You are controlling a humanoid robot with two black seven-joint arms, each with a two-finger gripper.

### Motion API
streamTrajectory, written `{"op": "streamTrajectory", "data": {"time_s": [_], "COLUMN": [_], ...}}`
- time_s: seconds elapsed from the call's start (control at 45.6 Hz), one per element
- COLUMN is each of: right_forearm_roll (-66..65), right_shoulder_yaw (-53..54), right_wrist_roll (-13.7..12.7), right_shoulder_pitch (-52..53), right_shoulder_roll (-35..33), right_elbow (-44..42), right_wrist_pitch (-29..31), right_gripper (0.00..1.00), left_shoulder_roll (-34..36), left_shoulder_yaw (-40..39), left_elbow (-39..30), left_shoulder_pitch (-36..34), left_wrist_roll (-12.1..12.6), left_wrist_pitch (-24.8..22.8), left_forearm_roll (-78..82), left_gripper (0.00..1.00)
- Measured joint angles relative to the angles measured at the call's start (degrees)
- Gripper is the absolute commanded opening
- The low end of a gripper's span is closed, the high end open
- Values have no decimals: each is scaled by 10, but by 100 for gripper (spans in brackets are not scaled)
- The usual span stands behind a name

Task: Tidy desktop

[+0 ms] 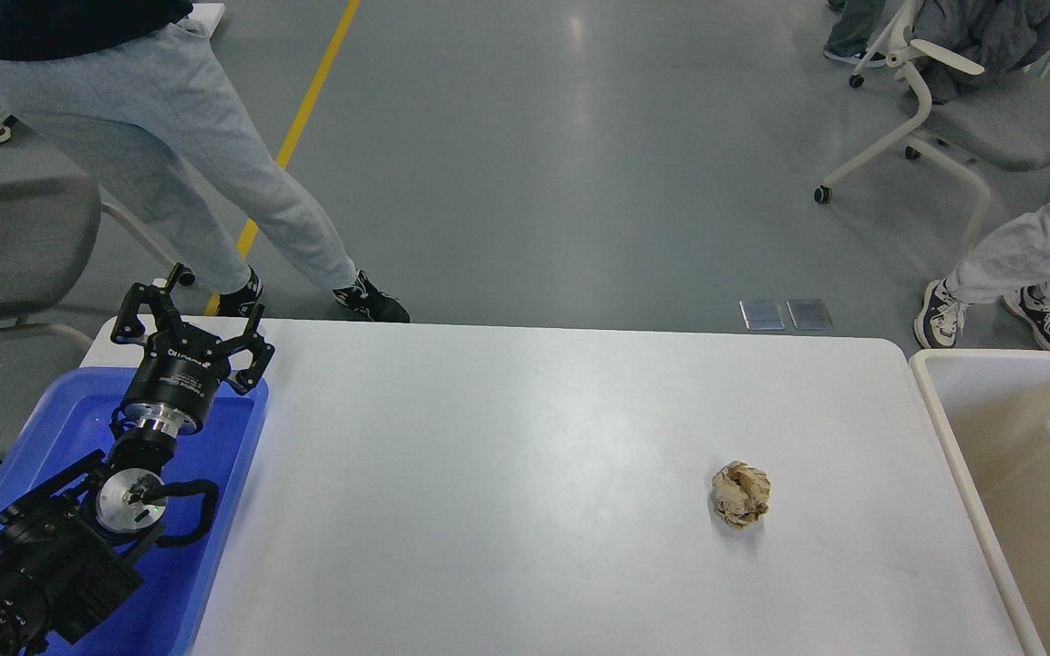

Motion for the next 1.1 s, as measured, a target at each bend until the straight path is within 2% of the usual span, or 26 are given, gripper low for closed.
{"op": "streamTrajectory", "data": {"time_s": [0.066,0.153,0.219,0.263,0.329,0.679,1.096], "right_forearm_roll": [0,0,0,0,1,2,11], "right_shoulder_yaw": [-1,-2,-2,-2,-2,-3,11], "right_wrist_roll": [0,0,0,0,0,1,2], "right_shoulder_pitch": [0,1,1,1,1,2,6], "right_shoulder_roll": [2,4,6,6,7,7,-4], "right_elbow": [-2,-4,-5,-5,-6,-7,3], "right_wrist_pitch": [-2,-5,-9,-13,-21,-48,-44], "right_gripper": [3,52,78,90,98,99,99], "left_shoulder_roll": [0,0,0,0,0,0,0], "left_shoulder_yaw": [0,0,0,0,0,0,0], "left_elbow": [0,0,0,0,0,0,0], "left_shoulder_pitch": [0,0,0,0,0,0,1], "left_wrist_roll": [0,0,0,0,0,0,0], "left_wrist_pitch": [0,0,0,0,0,2,3], "left_forearm_roll": [0,0,0,0,0,0,0], "left_gripper": [100,100,100,100,100,100,100]}}
